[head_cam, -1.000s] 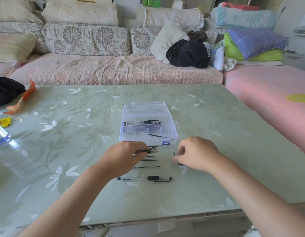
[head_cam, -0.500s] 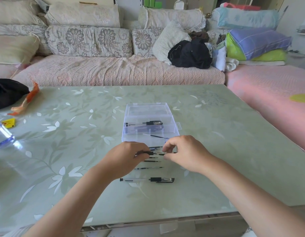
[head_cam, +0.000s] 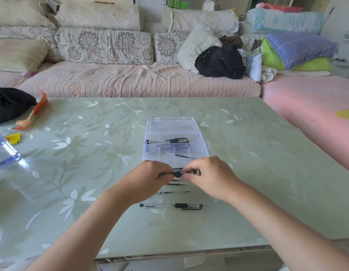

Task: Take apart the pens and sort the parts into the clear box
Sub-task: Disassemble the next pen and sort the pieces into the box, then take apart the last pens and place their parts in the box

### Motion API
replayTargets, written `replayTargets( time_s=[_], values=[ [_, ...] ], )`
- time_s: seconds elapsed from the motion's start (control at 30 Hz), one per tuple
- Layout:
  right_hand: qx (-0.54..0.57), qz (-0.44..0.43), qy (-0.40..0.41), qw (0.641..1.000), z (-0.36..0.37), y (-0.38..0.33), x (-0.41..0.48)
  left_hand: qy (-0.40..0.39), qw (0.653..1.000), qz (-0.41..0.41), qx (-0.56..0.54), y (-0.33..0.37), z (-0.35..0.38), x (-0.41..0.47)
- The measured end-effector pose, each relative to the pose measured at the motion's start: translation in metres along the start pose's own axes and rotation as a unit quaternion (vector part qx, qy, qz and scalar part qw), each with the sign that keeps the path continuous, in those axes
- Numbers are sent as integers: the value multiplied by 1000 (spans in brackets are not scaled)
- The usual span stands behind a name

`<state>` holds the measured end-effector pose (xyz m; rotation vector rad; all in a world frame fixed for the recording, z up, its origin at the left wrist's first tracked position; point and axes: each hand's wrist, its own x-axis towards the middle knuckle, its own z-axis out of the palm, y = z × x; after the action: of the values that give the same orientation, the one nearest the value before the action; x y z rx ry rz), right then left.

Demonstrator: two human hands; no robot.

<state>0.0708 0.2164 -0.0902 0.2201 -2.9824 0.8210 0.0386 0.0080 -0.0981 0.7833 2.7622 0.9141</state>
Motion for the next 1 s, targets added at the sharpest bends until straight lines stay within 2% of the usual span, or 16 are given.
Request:
replayTargets(
  time_s=[0.2, 0.33, 0.4, 0.53, 0.6, 0.73, 0.83, 0.93, 1.0],
  values=[
    [27, -79, 24, 996, 9, -2, -4, 22, 999, 29, -1, 3, -5, -6],
    [131, -48, -5, 990, 10, -3, -6, 28, 998, 50, 3, 2, -4, -6],
    [142, -27, -22, 989, 10, -2, -5, 18, 998, 60, 15, 1, -4, -3],
    [7, -34, -7, 999, 8, -3, 0, 19, 997, 67, 44, 2, -4, 8],
    [-20, -36, 7, 999, 4, -6, 4, 38, 994, 63, 75, 1, -6, 12],
    [-46, -21, 48, 998, -2, -7, 19, 134, 983, 63, 109, -16, -15, 20],
    [-53, -4, 85, 995, -8, -5, 40, 193, 977, 16, 89, -33, -26, 27],
    [-59, 24, 117, 991, -12, -1, 69, 172, 981, -47, 73, -46, -30, 30],
    [-86, 30, 111, 990, -11, 2, 89, 136, 986, -63, 77, -50, -27, 31]
  ],
)
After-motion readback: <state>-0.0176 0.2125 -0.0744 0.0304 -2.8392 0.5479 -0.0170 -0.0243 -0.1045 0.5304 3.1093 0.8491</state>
